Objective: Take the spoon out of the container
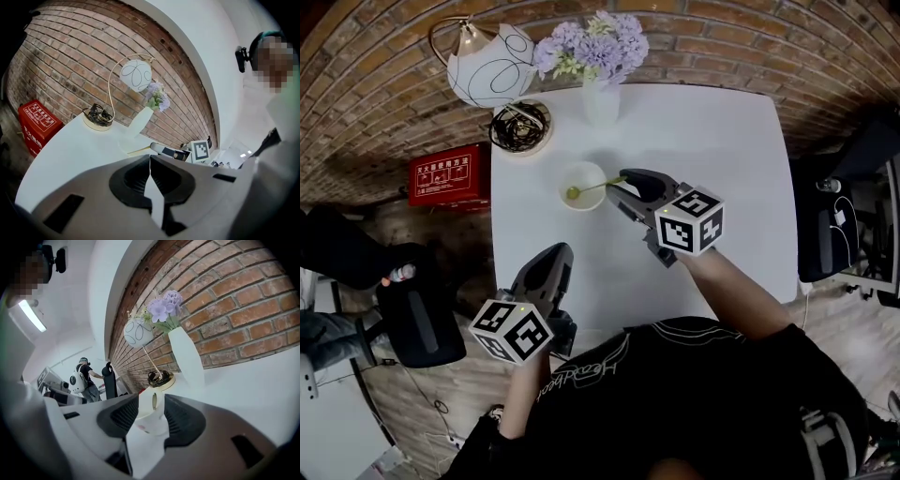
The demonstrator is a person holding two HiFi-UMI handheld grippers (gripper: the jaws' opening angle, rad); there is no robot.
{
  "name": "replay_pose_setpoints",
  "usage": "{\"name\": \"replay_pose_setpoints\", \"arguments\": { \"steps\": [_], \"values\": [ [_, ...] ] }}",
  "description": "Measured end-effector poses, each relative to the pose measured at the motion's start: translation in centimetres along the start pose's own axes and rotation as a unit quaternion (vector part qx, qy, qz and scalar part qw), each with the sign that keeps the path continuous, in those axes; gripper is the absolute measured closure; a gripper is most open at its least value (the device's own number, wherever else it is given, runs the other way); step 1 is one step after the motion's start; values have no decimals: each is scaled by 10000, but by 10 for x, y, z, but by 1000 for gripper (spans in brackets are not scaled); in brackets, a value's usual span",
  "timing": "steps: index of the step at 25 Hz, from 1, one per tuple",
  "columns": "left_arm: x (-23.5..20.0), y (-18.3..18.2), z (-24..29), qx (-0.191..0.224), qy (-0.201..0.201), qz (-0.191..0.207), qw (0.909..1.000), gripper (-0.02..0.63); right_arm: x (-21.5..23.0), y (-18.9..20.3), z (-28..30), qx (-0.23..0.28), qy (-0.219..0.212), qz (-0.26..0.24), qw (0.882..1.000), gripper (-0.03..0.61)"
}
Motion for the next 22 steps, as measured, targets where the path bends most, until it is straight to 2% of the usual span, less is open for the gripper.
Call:
{"name": "replay_pose_setpoints", "arguments": {
  "steps": [4,13,22],
  "values": [
    [-1,0,1,-18,32,1,10000,608,3,3,7,-53,29,64,10000,440],
    [-11,0,-3,6,-46,-58,10000,607,3,6,14,-93,167,62,9998,558],
    [-12,3,-10,55,-98,-85,9999,607,1,5,14,-79,209,4,9998,577]
  ]
}}
Point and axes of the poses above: the fingertips, and each gripper's own axes: z forward along the fingers, x to its right, y out of its underside, the point moved 6 cm from there along -z, backward along the fingers
